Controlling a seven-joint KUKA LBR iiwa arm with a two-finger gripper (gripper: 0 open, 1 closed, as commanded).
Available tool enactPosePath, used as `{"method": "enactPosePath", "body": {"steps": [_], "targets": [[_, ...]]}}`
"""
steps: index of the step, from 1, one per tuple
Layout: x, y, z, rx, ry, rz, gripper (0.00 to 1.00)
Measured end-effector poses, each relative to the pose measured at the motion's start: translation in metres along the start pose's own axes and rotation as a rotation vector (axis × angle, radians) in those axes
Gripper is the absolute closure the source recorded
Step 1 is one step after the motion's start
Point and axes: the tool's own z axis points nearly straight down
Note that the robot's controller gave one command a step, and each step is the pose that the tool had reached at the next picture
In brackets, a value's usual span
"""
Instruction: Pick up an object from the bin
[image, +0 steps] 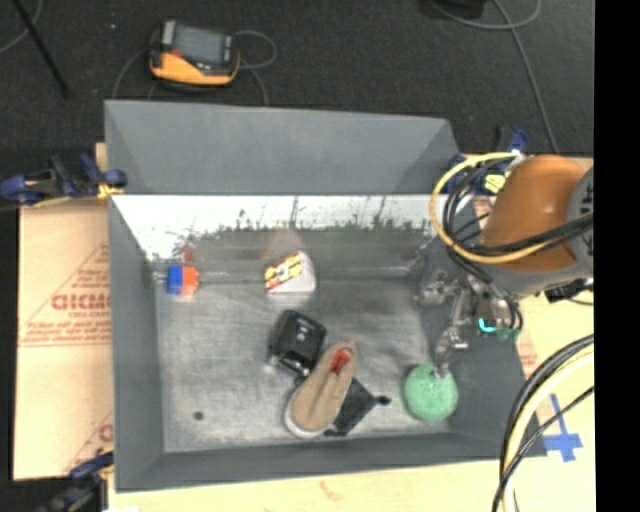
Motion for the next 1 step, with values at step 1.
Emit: {"method": "enactPosePath", "body": {"steps": [1], "targets": [[-0.002, 0.0003, -0.0046, 0.001, -0.008, -0.003, 0.0]]}}
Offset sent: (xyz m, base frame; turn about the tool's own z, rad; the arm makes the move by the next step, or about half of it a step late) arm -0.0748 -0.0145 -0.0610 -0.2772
